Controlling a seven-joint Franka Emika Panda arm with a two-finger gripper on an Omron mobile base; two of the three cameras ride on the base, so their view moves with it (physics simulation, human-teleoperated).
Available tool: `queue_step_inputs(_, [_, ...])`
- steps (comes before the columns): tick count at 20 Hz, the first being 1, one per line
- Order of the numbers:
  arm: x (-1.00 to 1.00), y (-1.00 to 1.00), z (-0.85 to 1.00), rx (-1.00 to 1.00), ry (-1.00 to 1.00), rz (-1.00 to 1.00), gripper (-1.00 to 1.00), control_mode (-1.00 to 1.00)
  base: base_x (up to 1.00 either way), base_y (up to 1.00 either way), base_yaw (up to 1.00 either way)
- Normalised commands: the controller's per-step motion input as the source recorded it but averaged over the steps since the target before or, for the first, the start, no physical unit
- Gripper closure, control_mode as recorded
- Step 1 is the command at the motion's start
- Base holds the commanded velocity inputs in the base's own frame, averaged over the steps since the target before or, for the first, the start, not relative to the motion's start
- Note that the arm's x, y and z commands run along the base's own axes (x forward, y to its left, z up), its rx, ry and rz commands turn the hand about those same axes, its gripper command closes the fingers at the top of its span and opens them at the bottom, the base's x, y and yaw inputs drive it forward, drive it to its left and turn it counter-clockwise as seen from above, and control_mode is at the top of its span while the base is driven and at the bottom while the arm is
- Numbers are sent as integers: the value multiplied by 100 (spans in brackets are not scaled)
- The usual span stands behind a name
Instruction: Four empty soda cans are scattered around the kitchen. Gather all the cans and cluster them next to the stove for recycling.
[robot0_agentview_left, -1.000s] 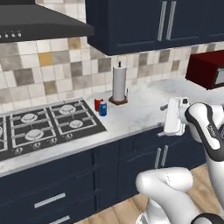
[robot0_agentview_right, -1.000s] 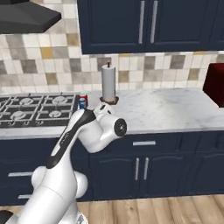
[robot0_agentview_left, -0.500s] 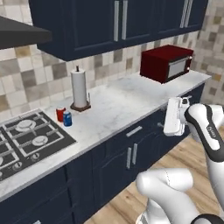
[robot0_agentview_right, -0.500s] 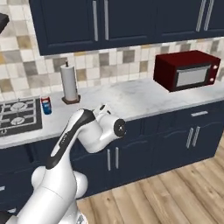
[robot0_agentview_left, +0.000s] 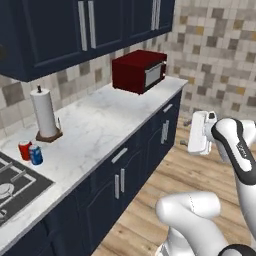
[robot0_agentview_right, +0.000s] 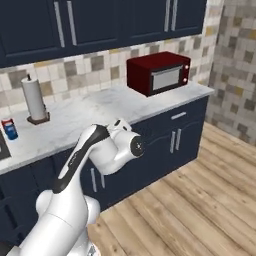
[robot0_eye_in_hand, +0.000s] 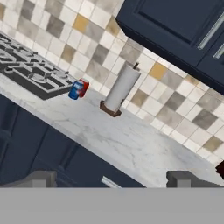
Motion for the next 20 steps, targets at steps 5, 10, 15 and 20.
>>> queue_step_inputs(5, [0, 0, 0, 0, 0, 0, -100, 100, 7, -15, -46])
queue_step_inputs(10, [0, 0, 0, 0, 0, 0, -100, 100, 2, -27, -41])
queue_step_inputs(15, [0, 0, 0, 0, 0, 0, -100, 100, 1, -33, -39])
queue_step_inputs(20, [0, 0, 0, 0, 0, 0, -100, 100, 0, -38, -37])
